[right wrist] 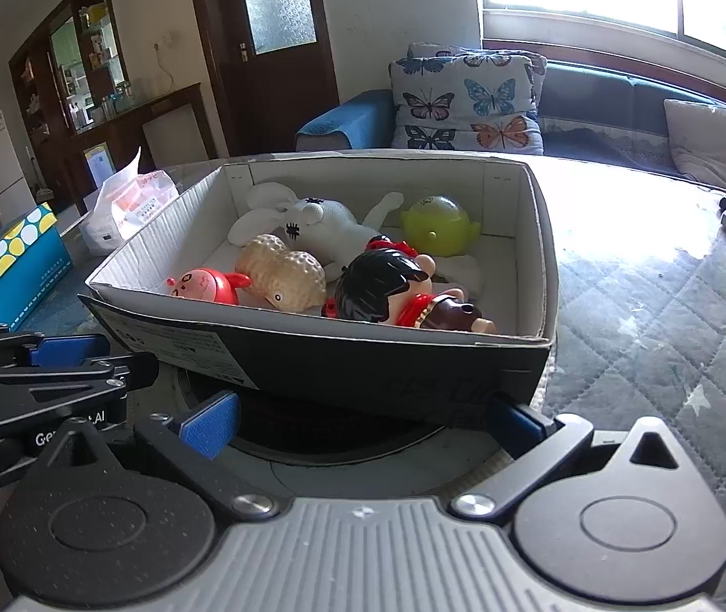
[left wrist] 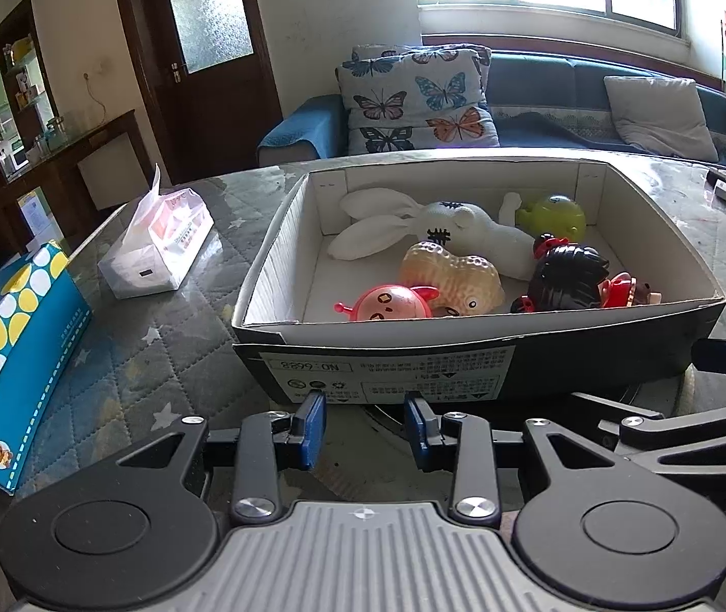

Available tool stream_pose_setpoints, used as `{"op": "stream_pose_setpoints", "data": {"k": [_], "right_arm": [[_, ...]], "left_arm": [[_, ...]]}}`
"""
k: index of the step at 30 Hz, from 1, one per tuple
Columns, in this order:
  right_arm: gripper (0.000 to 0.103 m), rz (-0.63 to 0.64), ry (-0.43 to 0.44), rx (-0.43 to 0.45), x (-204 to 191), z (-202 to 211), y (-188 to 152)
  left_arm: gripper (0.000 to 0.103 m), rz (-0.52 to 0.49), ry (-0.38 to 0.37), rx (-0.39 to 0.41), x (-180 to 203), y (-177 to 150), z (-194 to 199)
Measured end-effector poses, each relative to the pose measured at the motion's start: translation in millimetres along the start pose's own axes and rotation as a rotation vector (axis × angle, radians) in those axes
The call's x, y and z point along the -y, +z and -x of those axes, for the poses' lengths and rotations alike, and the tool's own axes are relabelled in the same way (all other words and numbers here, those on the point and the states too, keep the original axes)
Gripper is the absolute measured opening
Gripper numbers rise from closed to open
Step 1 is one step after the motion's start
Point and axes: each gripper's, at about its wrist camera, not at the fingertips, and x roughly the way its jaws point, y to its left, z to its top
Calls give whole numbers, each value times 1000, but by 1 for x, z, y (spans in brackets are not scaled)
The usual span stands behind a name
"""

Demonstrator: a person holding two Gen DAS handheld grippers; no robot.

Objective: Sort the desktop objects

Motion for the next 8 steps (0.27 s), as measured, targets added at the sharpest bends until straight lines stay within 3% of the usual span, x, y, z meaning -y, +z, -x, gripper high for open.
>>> {"op": "stream_pose_setpoints", "data": {"k": [8], "right_arm": [[103,-4,-6,-2,1,-1,0]], "left_arm": [[36,3,3,19,-1,1,1]]}}
